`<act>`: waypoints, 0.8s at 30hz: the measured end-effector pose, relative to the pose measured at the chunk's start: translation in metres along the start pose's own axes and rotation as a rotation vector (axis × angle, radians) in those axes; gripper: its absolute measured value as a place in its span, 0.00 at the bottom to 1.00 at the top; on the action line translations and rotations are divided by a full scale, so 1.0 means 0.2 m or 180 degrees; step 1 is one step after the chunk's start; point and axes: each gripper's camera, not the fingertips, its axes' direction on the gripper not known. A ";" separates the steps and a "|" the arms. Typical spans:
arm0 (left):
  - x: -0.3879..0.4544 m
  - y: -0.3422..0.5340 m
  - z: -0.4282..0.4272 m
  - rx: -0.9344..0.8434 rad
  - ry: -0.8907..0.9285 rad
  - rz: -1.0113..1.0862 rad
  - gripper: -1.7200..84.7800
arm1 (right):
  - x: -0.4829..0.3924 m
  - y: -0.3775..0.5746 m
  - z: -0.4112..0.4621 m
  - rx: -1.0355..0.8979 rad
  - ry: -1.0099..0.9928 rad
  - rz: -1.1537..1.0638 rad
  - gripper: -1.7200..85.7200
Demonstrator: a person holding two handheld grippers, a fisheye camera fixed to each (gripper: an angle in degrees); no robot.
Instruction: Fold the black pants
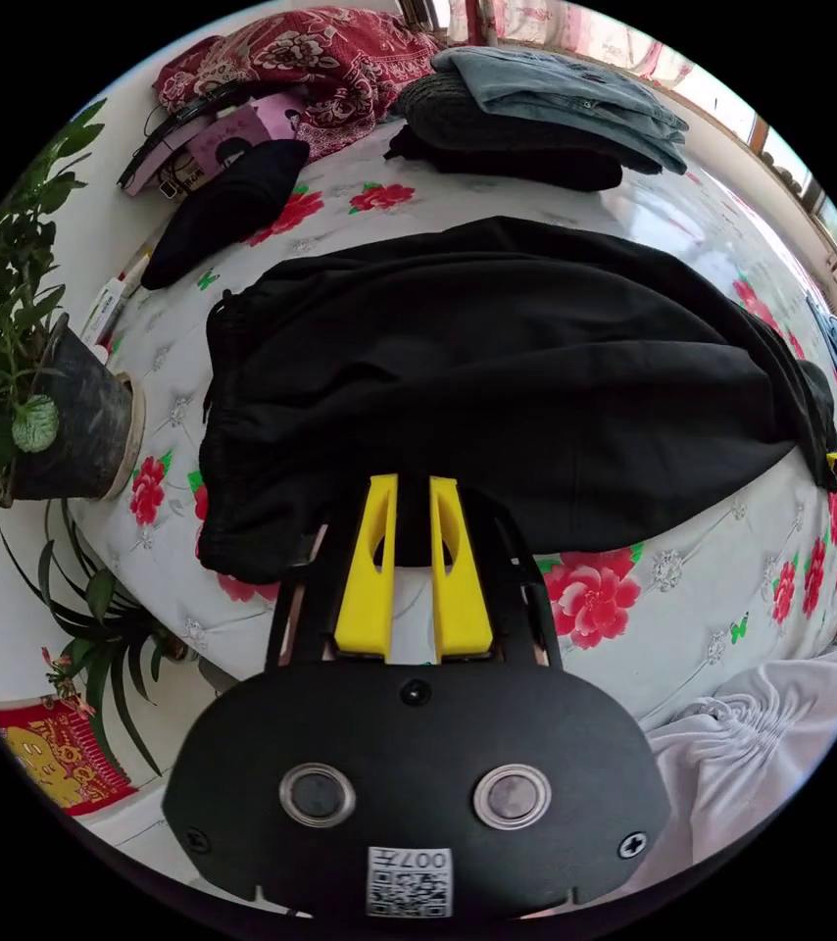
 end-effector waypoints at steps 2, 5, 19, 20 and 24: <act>-0.01 0.01 0.00 0.0007 0.0023 -0.0005 0.08 | 0.09 -0.15 -0.23 0.0576 0.0029 0.0061 0.03; -0.02 0.01 0.00 -0.0008 0.0052 0.0014 0.09 | 0.27 -0.39 -0.58 0.1592 0.0226 0.0488 0.03; -0.38 0.08 -0.20 0.0469 -0.0171 -0.0817 0.09 | 0.32 -0.16 0.21 0.0060 0.0071 0.0993 0.12; -0.43 0.07 -0.18 0.0457 -0.0172 -0.0951 0.10 | 0.33 -0.08 0.26 -0.0097 0.0060 0.1118 0.12; -0.62 0.04 -0.13 0.0525 0.0004 -0.1358 0.11 | 0.32 0.10 0.31 -0.0166 -0.0042 0.1325 0.10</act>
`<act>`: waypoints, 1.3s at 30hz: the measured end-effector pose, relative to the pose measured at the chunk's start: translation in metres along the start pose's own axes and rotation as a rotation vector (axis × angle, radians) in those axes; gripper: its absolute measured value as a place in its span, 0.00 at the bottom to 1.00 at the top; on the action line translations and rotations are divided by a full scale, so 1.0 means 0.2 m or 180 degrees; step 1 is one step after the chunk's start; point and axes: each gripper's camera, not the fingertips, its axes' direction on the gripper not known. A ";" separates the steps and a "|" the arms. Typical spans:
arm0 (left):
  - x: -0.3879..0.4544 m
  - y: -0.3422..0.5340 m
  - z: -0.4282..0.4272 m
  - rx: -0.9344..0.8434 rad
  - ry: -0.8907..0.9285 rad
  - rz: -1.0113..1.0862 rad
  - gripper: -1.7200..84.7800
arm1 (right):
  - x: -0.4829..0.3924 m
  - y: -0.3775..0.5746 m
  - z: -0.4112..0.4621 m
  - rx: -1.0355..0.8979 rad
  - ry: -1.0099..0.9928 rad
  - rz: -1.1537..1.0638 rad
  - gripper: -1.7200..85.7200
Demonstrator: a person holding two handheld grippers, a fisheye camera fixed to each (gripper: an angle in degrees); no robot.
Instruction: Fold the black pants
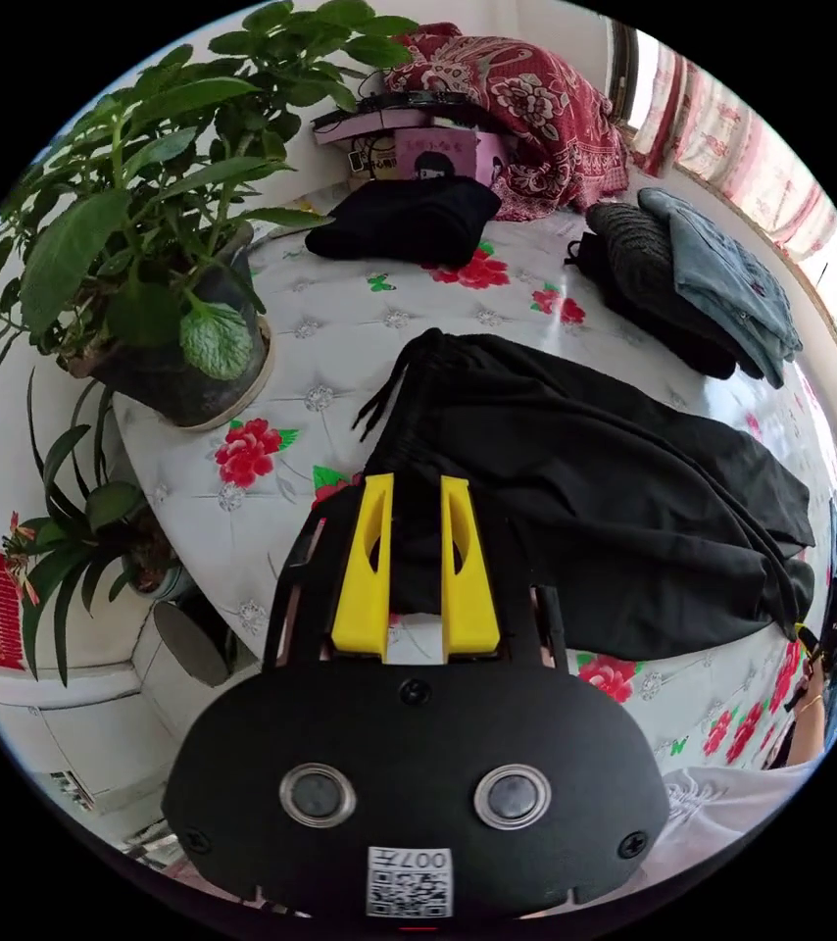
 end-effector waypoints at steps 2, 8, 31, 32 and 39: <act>-0.03 -0.05 0.09 -0.0160 -0.0063 -0.0018 0.12 | -0.02 0.01 0.01 -0.0065 0.0115 -0.0094 0.07; 0.02 -0.15 0.14 -0.0436 -0.0214 0.0542 0.02 | 0.04 0.00 -0.28 0.0334 -0.0194 -0.0169 0.02; -0.22 -0.18 0.21 -0.0466 0.0283 0.0930 0.14 | 0.38 0.55 -0.76 0.0750 -0.0683 0.0287 0.02; -0.24 -0.21 0.25 -0.0523 0.0277 0.0922 0.14 | 0.38 0.55 -0.75 0.0738 -0.0670 0.0291 0.02; -0.46 -0.26 0.26 -0.0596 0.0762 0.0783 0.06 | 0.36 0.53 -0.72 0.0707 -0.0651 0.0364 0.02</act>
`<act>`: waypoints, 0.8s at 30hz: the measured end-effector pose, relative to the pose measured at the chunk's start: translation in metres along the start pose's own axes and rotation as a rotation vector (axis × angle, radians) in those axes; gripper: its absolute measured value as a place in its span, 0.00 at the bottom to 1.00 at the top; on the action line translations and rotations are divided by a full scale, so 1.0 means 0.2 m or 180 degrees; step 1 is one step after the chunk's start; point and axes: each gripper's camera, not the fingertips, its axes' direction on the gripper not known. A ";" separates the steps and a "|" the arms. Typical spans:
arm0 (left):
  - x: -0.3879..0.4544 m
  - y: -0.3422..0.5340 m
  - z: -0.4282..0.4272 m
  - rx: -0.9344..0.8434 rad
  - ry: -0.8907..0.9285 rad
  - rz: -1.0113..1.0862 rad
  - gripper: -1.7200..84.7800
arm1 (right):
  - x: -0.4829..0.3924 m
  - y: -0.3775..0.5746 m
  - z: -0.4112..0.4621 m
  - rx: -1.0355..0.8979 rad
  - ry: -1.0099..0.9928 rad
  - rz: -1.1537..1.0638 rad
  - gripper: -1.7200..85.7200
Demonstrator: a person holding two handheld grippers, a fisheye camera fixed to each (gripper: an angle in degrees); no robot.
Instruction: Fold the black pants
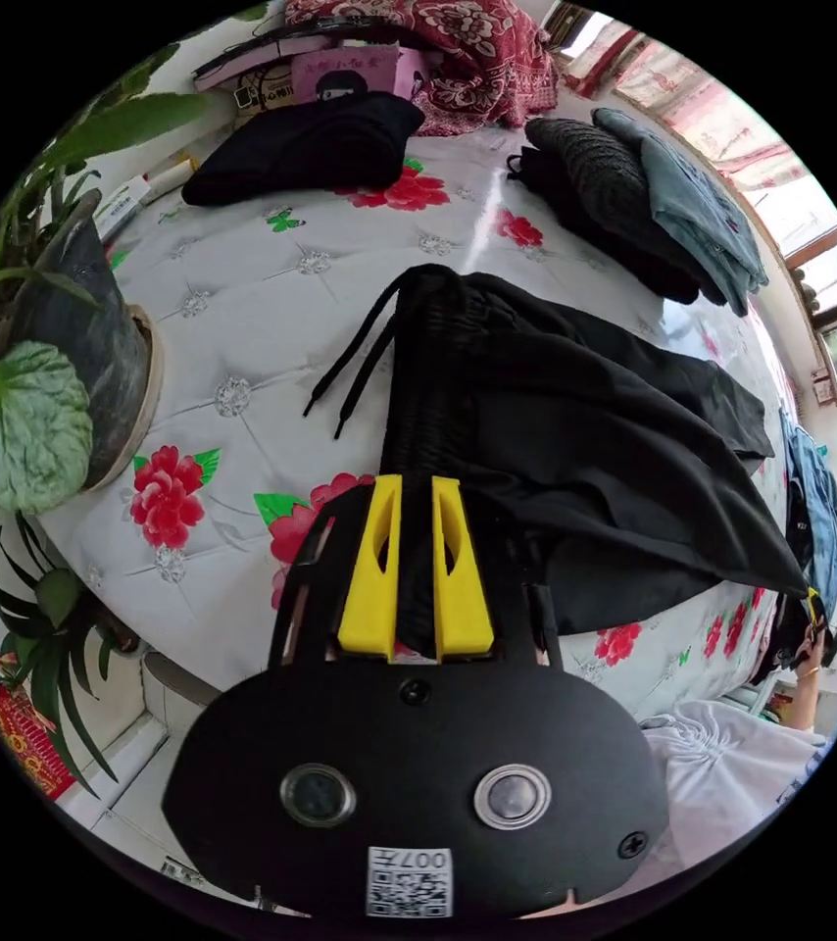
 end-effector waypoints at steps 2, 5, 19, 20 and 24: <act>-0.01 0.06 -0.11 0.0167 0.0126 0.0124 0.03 | -0.01 -0.01 -0.02 0.0032 -0.0008 -0.0026 0.02; -0.05 0.21 -0.35 0.0490 0.0454 0.0310 0.02 | -0.01 -0.02 -0.09 0.0147 -0.0053 -0.0040 0.02; -0.50 0.91 -0.57 0.1206 0.1293 -0.0365 0.02 | 0.16 0.10 0.08 -0.0292 -0.0179 0.0220 0.06; -0.53 0.94 -0.55 0.1201 0.1332 -0.0443 0.02 | 0.15 0.13 0.17 -0.0413 -0.0072 0.0179 0.07; -0.56 0.96 -0.58 0.1240 0.1377 -0.0487 0.02 | 0.12 0.15 0.42 -0.0768 0.0083 0.0005 0.09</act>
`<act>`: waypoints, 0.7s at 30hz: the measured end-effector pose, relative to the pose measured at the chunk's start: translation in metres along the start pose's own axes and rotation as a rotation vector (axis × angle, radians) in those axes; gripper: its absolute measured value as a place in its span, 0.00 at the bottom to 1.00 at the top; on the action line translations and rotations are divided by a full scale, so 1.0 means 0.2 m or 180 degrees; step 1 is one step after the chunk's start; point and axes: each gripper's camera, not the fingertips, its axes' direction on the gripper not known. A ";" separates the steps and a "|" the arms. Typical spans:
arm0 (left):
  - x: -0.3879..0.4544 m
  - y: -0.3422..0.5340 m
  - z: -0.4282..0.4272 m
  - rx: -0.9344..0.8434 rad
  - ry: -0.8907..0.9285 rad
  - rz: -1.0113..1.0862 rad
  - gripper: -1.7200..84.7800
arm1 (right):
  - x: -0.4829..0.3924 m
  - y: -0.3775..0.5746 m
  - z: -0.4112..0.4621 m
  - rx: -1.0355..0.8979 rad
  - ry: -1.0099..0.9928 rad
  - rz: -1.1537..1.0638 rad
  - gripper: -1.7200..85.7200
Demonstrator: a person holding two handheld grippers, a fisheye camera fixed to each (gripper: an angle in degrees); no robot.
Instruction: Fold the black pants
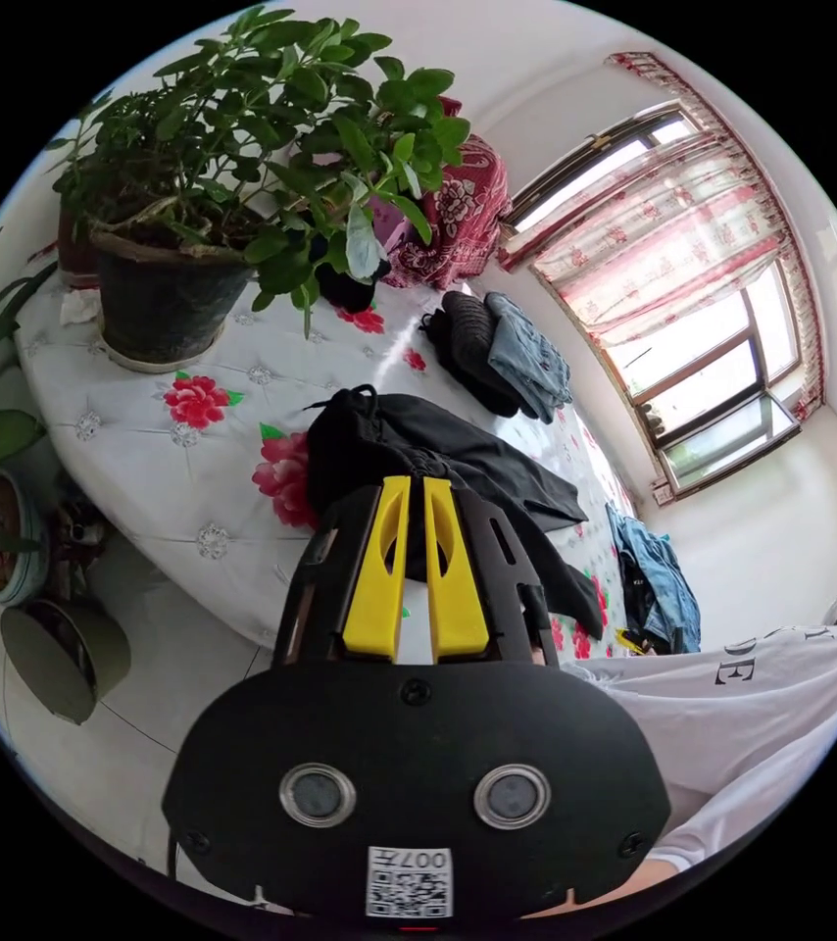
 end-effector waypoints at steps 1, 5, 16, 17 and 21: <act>0.01 -0.01 0.00 -0.0006 -0.0003 0.0017 0.02 | -0.01 -0.01 0.02 -0.0029 0.0037 -0.0036 0.09; 0.09 -0.10 0.03 0.0025 0.0007 0.0109 0.02 | -0.07 -0.09 0.18 -0.0340 0.0187 -0.0200 0.05; 0.88 -0.91 -0.09 0.0792 0.0986 0.1160 0.01 | -0.08 -0.46 -0.95 0.1621 -0.0729 -0.0548 0.02; 0.95 -0.91 -0.17 0.0952 0.1104 0.1340 0.01 | -0.06 -0.43 -1.11 0.1857 -0.0847 -0.0577 0.02; 0.92 -0.71 -0.29 0.1048 0.1031 0.1674 0.02 | 0.03 -0.25 -1.36 0.2146 -0.0906 -0.0773 0.02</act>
